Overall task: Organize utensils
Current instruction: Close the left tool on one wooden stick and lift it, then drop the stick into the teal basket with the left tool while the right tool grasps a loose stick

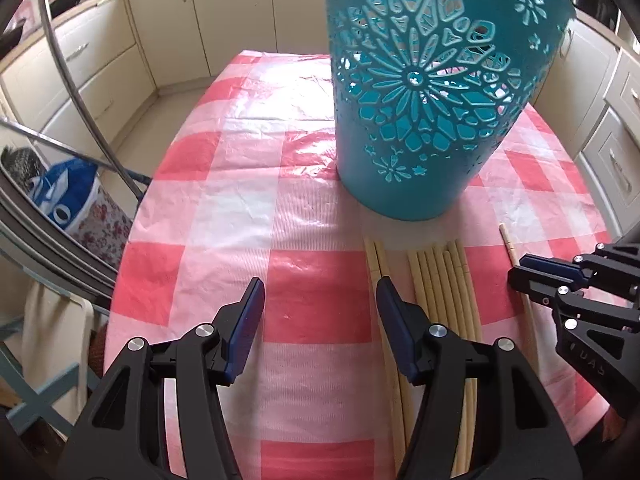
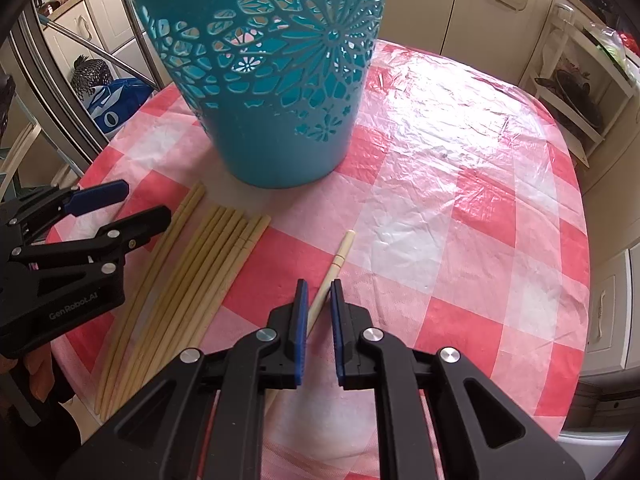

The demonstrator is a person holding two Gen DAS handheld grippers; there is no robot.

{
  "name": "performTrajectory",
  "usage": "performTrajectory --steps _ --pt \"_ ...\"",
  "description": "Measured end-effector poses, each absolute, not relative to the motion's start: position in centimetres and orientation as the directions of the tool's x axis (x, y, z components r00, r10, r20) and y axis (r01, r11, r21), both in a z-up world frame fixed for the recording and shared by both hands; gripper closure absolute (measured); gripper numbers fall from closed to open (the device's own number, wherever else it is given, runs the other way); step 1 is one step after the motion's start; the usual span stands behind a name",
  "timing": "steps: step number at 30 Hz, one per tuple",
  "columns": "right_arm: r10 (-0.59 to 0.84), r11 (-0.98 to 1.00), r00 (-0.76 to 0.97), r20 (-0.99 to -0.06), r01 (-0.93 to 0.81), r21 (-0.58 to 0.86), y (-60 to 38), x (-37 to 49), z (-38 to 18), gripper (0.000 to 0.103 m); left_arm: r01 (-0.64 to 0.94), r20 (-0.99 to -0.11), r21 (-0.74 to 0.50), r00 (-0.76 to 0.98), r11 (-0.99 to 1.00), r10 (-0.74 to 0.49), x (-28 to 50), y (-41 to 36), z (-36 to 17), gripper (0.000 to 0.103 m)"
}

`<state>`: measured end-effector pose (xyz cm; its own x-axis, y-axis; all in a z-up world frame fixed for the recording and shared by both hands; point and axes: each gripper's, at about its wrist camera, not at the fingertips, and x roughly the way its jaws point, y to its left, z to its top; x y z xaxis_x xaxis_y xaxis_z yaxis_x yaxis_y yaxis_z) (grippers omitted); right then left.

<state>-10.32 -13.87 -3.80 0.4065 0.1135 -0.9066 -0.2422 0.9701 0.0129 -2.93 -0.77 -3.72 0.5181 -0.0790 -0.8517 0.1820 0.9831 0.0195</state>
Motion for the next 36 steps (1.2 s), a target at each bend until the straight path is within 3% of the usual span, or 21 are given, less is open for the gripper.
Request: performTrajectory --steps 6,10,12,14,16,21,25,29,32,36 --pt "0.11 0.969 0.407 -0.907 -0.246 0.007 -13.6 -10.3 -3.9 0.09 0.228 -0.862 0.057 0.503 0.972 -0.067 -2.4 -1.9 -3.9 0.049" --pt "0.098 0.971 0.411 -0.907 -0.238 -0.003 -13.8 -10.2 -3.9 0.083 0.237 -0.87 0.051 0.488 0.97 -0.074 -2.2 -2.1 -4.1 0.052" --pt "0.103 0.972 0.41 -0.906 -0.237 0.003 -13.9 -10.2 -3.9 0.083 0.246 -0.871 0.045 0.484 0.968 -0.083 -2.1 -2.3 -4.0 0.059" --pt "0.101 0.972 0.41 -0.906 -0.237 0.002 -14.1 -10.3 -3.9 0.083 0.27 -0.87 0.035 0.483 0.962 -0.104 -2.2 -2.8 -3.8 0.086" --pt "0.105 0.972 0.41 -0.906 -0.237 0.006 -14.2 -10.3 -3.9 0.084 0.3 -0.876 0.025 0.466 0.954 -0.124 -2.1 -3.4 -3.7 0.097" --pt "0.125 0.971 0.407 -0.905 -0.236 0.028 -14.4 -10.3 -3.9 0.091 0.287 -0.859 -0.131 0.445 0.949 -0.253 -2.4 -1.4 -1.1 0.098" --pt "0.137 0.973 0.4 -0.906 -0.227 0.047 -14.7 -10.1 -3.9 0.091 0.279 -0.704 -0.26 0.6 0.924 -0.38 -4.2 1.9 7.5 0.098" --pt "0.138 0.974 0.398 -0.907 -0.222 0.051 -14.5 -9.9 -3.9 0.091 0.314 -0.484 -0.278 0.771 0.908 -0.415 -4.3 2.6 15.3 0.098" --pt "0.139 0.974 0.398 -0.907 -0.219 0.054 -14.3 -9.8 -4.0 0.091 0.35 -0.294 -0.287 0.854 0.892 -0.429 -2.9 1.2 18.7 0.098" --pt "0.144 0.974 0.401 -0.905 -0.218 0.058 -14.5 -9.8 -4.0 0.091 0.296 -0.154 -0.232 0.929 0.927 -0.335 0.3 -1.3 20.2 0.098"
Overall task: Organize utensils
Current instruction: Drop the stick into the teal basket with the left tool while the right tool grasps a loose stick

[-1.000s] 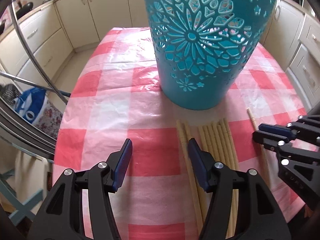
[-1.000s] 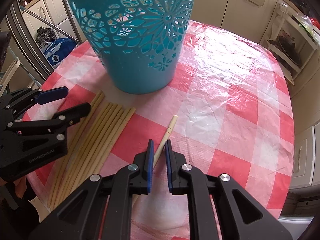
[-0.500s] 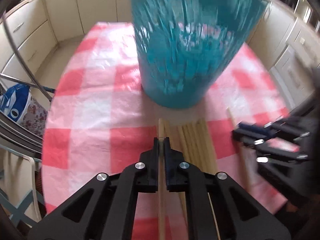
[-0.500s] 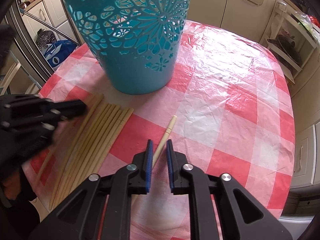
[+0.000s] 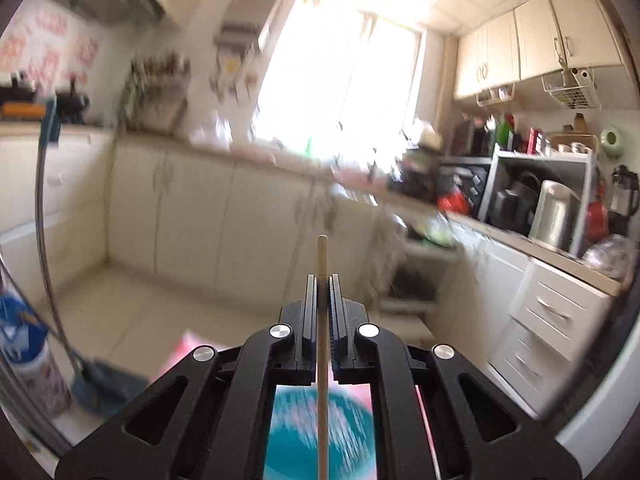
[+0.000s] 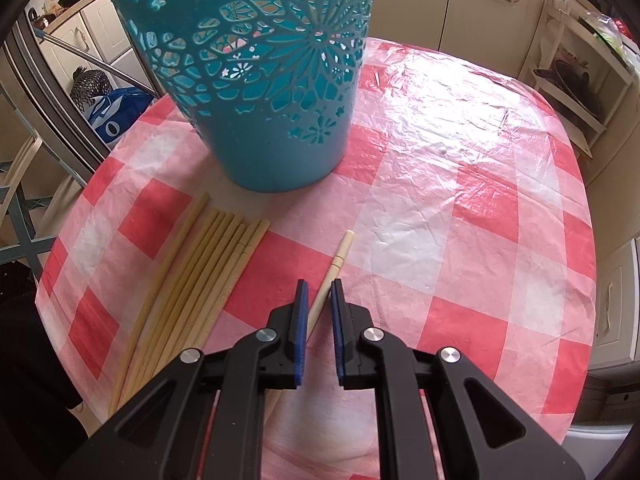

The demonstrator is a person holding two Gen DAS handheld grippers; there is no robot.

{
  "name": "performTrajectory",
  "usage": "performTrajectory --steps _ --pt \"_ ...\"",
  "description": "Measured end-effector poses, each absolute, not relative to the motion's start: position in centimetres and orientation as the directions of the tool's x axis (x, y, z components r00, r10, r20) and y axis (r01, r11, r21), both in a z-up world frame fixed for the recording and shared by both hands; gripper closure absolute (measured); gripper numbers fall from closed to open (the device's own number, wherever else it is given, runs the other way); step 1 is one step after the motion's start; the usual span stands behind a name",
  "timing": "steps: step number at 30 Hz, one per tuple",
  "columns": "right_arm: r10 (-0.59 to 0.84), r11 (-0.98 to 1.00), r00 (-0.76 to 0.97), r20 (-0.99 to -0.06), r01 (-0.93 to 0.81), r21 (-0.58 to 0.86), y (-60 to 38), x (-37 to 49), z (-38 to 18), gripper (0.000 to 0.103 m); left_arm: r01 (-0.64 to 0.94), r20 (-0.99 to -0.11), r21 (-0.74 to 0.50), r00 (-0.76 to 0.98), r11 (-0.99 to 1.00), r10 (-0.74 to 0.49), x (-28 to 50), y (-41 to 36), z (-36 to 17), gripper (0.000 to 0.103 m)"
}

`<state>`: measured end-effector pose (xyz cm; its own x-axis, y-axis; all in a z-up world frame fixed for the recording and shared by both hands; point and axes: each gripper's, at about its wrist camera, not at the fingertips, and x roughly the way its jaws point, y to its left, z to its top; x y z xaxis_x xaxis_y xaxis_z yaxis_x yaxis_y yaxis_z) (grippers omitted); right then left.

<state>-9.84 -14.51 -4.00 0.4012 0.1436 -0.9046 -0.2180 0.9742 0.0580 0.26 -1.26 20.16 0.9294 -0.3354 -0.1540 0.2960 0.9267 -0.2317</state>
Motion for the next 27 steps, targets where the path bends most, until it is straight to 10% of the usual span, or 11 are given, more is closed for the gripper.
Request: performTrajectory --steps 16,20,27 --pt "0.211 0.97 0.379 -0.901 -0.198 0.144 -15.4 -9.8 -4.0 0.091 0.097 -0.393 -0.134 0.908 0.986 -0.143 5.3 -3.5 11.7 0.096" --pt "0.246 0.963 0.371 -0.896 -0.198 0.182 -16.1 -9.8 -4.1 0.091 0.079 -0.439 -0.119 0.89 0.99 -0.124 3.6 -2.2 10.9 0.058" --pt "0.194 0.971 0.416 -0.888 -0.208 0.114 -15.4 -10.6 -4.1 0.094 0.018 -0.396 -0.22 0.912 0.975 -0.106 -1.9 2.7 9.8 0.025"
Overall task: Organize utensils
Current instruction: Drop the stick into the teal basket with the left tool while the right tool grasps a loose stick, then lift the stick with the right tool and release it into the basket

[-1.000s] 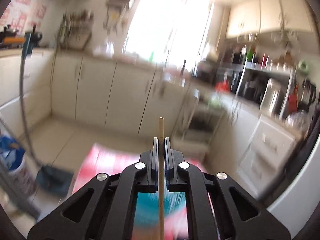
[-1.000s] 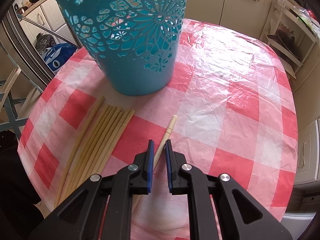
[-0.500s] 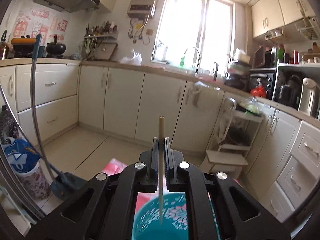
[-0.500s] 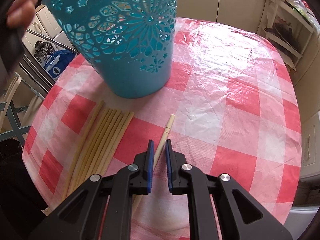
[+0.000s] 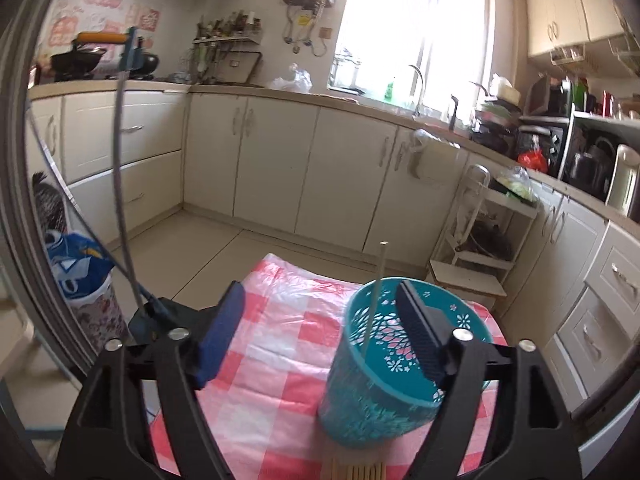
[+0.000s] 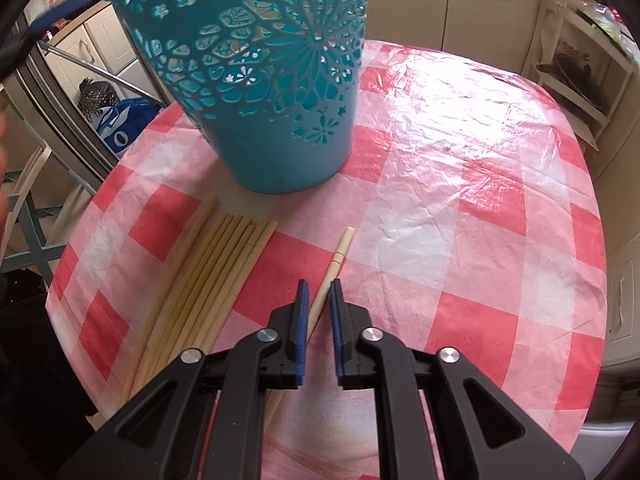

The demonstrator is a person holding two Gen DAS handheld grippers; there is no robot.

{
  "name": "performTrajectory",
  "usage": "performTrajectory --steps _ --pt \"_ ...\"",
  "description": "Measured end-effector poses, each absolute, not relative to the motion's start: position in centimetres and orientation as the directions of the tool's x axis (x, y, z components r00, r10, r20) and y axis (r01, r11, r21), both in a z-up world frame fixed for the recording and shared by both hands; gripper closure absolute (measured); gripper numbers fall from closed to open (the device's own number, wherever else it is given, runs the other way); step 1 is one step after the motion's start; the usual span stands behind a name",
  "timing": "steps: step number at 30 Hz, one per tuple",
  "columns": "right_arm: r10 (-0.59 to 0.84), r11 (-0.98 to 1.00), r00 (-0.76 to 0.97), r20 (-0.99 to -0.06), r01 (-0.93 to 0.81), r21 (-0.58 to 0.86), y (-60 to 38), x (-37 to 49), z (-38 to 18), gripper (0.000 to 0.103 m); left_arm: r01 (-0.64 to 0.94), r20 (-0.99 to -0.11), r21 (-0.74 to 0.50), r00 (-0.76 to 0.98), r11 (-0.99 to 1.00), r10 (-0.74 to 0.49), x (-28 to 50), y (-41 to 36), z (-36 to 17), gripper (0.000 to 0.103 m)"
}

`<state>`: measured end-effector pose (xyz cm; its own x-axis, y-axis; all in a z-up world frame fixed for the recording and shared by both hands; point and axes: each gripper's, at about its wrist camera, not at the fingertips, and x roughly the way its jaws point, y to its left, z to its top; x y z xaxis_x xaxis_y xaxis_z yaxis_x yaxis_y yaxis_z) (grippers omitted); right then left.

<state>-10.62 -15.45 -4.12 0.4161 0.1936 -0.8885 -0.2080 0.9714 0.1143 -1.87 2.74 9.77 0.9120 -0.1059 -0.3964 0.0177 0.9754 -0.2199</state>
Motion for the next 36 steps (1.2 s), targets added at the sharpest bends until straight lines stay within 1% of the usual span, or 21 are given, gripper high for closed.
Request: performTrajectory --steps 2,4,8,13,16,20,25,26,30,32,34,36 --pt "0.227 0.97 0.417 -0.88 -0.182 0.164 -16.3 -10.7 -4.2 0.097 -0.006 -0.383 -0.245 0.919 0.969 -0.091 -3.0 4.2 8.9 0.021" --pt "0.263 0.964 0.415 -0.871 -0.147 0.221 -17.3 -10.9 -4.3 0.097 -0.036 -0.393 -0.265 0.917 0.963 -0.074 -3.6 5.7 7.7 0.018" --pt "0.273 0.962 0.433 -0.859 -0.104 0.253 -18.3 -11.9 -4.0 0.097 -0.065 -0.46 -0.304 0.884 0.95 -0.087 -2.9 8.0 6.1 0.018" --pt "0.313 0.943 0.474 -0.823 -0.052 0.329 -18.6 -13.8 -2.9 0.097 -0.092 -0.472 -0.357 0.877 0.93 -0.094 -3.0 10.8 5.7 0.017" --pt "0.369 0.912 0.523 -0.768 -0.043 0.409 -19.0 -15.6 -1.4 0.097 -0.097 -0.476 -0.368 0.874 0.925 -0.098 -3.1 11.7 5.6 0.017" --pt "0.45 0.847 0.616 -0.647 -0.066 0.527 -20.0 -17.5 2.5 0.097 -0.104 -0.494 -0.395 0.862 0.913 -0.116 -3.1 12.4 5.2 0.016" --pt "0.487 0.796 0.72 -0.494 -0.132 0.591 -20.1 -16.9 8.9 0.097 -0.098 -0.489 -0.402 0.864 0.91 -0.123 -3.4 12.4 5.3 0.016" --pt "0.487 0.79 0.75 -0.449 -0.158 0.592 -19.9 -16.2 11.0 0.097 -0.096 -0.486 -0.401 0.865 0.911 -0.123 -3.5 12.4 5.4 0.016" --pt "0.419 0.815 0.847 -0.326 -0.193 0.546 -18.1 -12.3 16.4 0.097 -0.082 -0.479 -0.38 0.87 0.921 -0.12 -3.8 11.9 5.5 0.016" --pt "0.337 0.849 0.905 -0.258 -0.175 0.498 -17.1 -10.1 18.1 0.097 -0.072 -0.476 -0.366 0.871 0.928 -0.12 -3.8 11.5 5.7 0.016" --pt "0.258 0.876 0.939 -0.228 -0.127 0.466 -16.4 -8.2 18.0 0.097 -0.062 -0.473 -0.351 0.873 0.934 -0.12 -3.9 11.1 5.8 0.016" --pt "0.163 0.901 0.962 -0.22 -0.054 0.43 -15.5 -6.0 16.9 0.097 -0.051 -0.474 -0.341 0.872 0.939 -0.125 -4.0 10.8 5.8 0.015"
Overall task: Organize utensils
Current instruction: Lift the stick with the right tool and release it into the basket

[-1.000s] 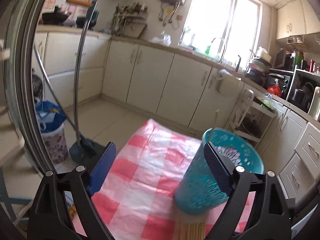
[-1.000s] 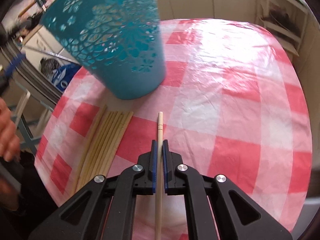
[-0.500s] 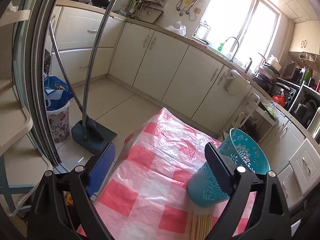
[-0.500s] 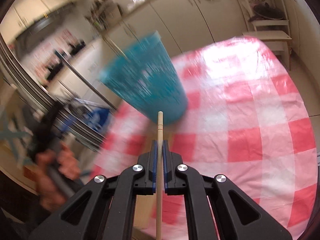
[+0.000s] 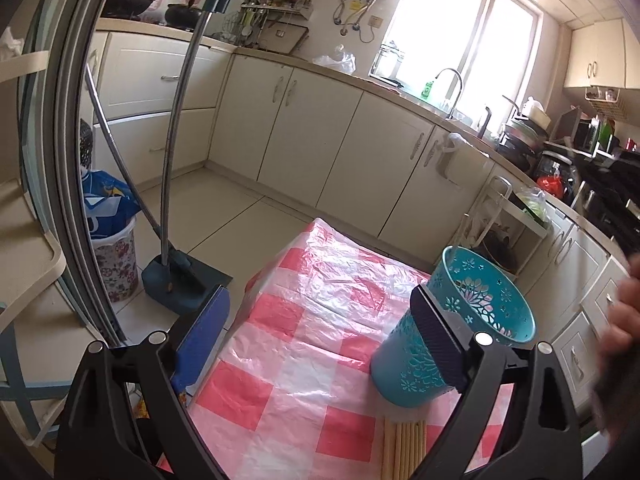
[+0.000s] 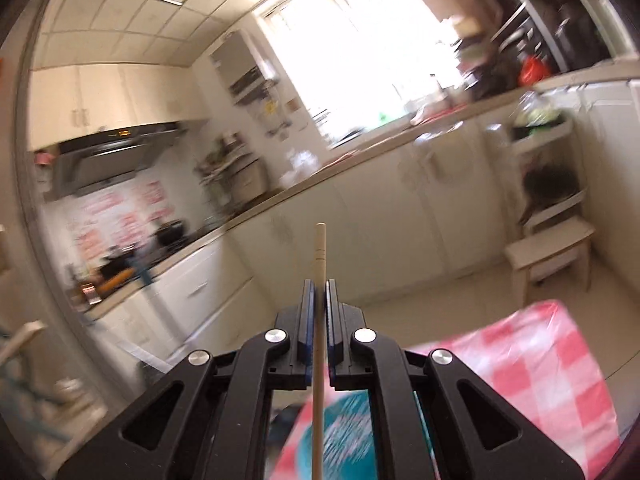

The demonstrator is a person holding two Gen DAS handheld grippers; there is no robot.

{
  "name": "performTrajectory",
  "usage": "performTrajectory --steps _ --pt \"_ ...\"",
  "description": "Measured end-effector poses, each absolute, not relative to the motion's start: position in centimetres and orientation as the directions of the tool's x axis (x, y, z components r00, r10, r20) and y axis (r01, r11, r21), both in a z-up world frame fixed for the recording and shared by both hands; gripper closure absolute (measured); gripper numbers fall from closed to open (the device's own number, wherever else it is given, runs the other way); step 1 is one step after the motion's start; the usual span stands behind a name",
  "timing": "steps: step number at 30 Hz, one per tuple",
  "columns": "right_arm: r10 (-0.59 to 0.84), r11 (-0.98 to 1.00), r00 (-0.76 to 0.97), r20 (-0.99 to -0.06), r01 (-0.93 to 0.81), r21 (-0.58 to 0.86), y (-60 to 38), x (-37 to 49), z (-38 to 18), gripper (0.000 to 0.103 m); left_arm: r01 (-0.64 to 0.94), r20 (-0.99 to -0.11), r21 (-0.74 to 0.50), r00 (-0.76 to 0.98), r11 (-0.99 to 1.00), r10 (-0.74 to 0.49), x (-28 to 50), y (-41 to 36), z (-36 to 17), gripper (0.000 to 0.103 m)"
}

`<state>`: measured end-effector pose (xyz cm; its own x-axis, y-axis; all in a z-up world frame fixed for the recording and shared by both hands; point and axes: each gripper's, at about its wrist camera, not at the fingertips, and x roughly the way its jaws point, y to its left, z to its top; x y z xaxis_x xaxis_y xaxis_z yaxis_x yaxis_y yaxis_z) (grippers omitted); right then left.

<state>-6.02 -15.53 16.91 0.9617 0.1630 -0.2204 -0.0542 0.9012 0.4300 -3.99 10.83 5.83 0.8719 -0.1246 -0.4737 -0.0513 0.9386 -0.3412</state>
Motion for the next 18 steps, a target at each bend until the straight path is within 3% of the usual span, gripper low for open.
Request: performTrajectory --steps 3,10,18 --pt "0.075 0.919 0.962 -0.262 0.035 0.393 -14.9 -3.8 14.5 0.097 -0.039 -0.48 -0.333 0.867 0.942 -0.134 -3.9 10.5 5.8 0.015" --pt "0.09 0.948 0.916 -0.391 0.041 0.315 -13.4 -4.3 10.6 0.097 -0.032 -0.498 -0.33 0.855 0.943 -0.145 -4.2 10.8 5.9 0.014" --pt "0.127 0.977 0.913 -0.389 -0.047 0.21 -12.9 -13.3 11.1 0.096 -0.021 -0.503 -0.31 0.852 0.95 -0.145 -5.1 11.1 6.0 0.014"
